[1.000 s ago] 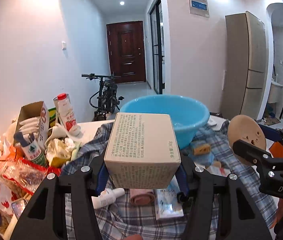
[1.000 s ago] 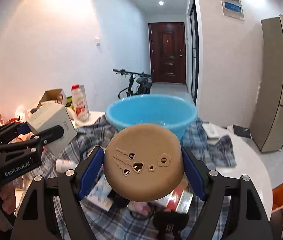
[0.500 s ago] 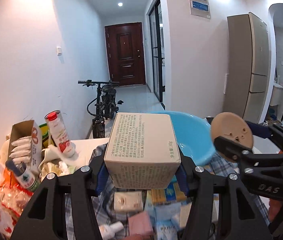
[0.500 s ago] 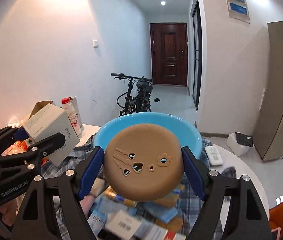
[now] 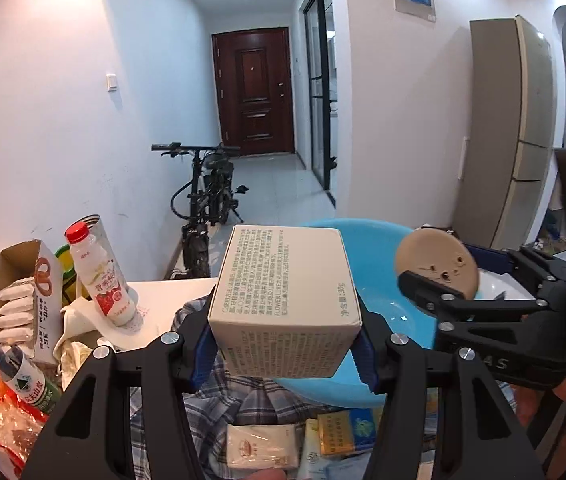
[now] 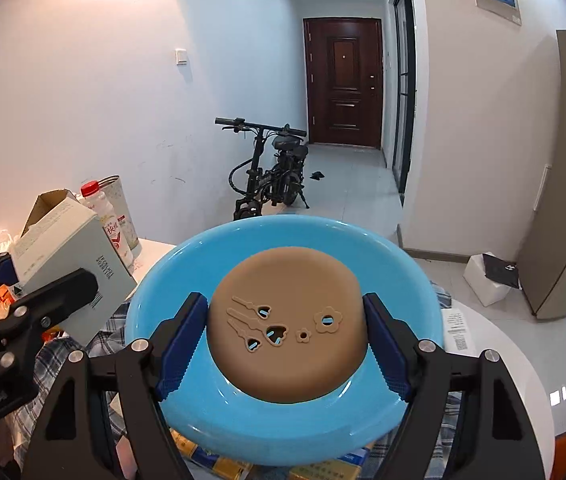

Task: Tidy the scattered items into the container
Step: 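Carry the coaster and white box toward the blue basin with both grippers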

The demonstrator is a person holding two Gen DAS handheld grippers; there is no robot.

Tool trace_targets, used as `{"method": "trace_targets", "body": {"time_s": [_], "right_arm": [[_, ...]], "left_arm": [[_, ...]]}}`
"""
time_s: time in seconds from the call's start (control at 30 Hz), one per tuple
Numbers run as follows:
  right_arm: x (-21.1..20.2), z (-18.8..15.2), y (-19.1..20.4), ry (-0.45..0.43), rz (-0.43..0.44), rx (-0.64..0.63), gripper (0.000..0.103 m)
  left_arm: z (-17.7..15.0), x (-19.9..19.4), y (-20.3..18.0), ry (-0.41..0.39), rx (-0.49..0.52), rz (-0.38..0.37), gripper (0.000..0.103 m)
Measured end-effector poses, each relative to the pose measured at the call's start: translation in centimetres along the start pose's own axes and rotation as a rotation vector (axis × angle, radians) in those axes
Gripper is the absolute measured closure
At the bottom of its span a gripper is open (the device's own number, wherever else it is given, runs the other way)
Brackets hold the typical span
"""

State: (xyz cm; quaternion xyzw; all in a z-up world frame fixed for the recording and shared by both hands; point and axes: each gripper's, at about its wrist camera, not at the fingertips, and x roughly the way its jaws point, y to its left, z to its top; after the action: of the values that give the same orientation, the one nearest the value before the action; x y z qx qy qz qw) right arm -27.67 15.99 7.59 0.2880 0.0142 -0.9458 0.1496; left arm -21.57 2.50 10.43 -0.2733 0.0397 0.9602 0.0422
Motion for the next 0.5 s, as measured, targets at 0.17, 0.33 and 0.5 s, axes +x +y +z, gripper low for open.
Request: {"method": "trace_targets", "body": {"time_s": [0.17,0.33,0.5], "right_arm": [[0.8,-0.1,0.5,0.012,-0.035,-0.032,0.023],[1.2,-0.1,0.6,0.023,-0.034,-0.031,0.023],[1.3,-0.1,0.7,0.027,-0.029,-0.029,0.023]], "left_arm": [[0.1,0.8,-0.1,0.016,0.003,-0.005,0.048],[0.4,1.2,0.1,0.016,0.007,-0.007,0.047],[0.4,1.6,0.2,0.013,0.013,0.006,0.047]]}}
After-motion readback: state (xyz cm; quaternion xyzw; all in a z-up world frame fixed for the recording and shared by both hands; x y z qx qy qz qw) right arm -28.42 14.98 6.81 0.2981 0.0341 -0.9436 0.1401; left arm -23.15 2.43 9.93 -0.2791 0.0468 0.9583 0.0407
